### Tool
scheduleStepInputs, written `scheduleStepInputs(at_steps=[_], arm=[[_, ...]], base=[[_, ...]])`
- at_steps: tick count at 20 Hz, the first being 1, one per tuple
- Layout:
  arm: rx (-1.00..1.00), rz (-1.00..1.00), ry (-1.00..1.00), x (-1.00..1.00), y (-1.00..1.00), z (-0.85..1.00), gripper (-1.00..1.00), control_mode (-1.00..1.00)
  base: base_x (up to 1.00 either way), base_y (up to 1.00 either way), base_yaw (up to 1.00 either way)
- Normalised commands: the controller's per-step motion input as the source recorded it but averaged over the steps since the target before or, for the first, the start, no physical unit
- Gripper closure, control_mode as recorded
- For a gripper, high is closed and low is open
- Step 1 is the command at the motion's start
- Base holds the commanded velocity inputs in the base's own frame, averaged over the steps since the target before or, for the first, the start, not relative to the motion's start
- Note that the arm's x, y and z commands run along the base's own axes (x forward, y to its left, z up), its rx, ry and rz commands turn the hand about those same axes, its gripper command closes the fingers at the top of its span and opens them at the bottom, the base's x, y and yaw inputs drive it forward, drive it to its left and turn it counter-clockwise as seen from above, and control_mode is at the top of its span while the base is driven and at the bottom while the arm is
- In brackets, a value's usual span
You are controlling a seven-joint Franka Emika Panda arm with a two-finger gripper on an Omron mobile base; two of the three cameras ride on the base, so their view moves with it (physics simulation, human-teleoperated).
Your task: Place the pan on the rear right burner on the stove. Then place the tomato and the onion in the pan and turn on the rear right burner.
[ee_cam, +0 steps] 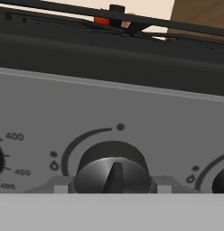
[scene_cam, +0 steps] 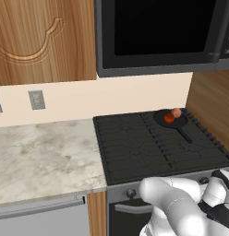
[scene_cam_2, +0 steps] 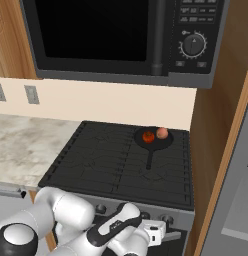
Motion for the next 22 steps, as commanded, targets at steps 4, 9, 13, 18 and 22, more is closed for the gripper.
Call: scheduleStepInputs(at_steps=[4,9,13,18,22], arm=[[0.0,0.0,0.0,0.0,0.0,0.0,1.0,-1.0],[-0.04,0.0,-0.04,-0.02,0.01,0.07,1.0,-1.0],[-0.17,0.0,-0.12,-0.11,0.0,0.0,1.0,-1.0],[-0.2,0.0,-0.13,-0.14,0.0,0.0,1.0,-1.0],[-0.18,0.0,-0.1,-0.17,0.0,0.0,1.0,-1.0]], base=[[0.0,0.0,0.0],[0.0,0.0,0.0],[0.0,0.0,0.0],[0.0,0.0,0.0],[0.0,0.0,0.0]])
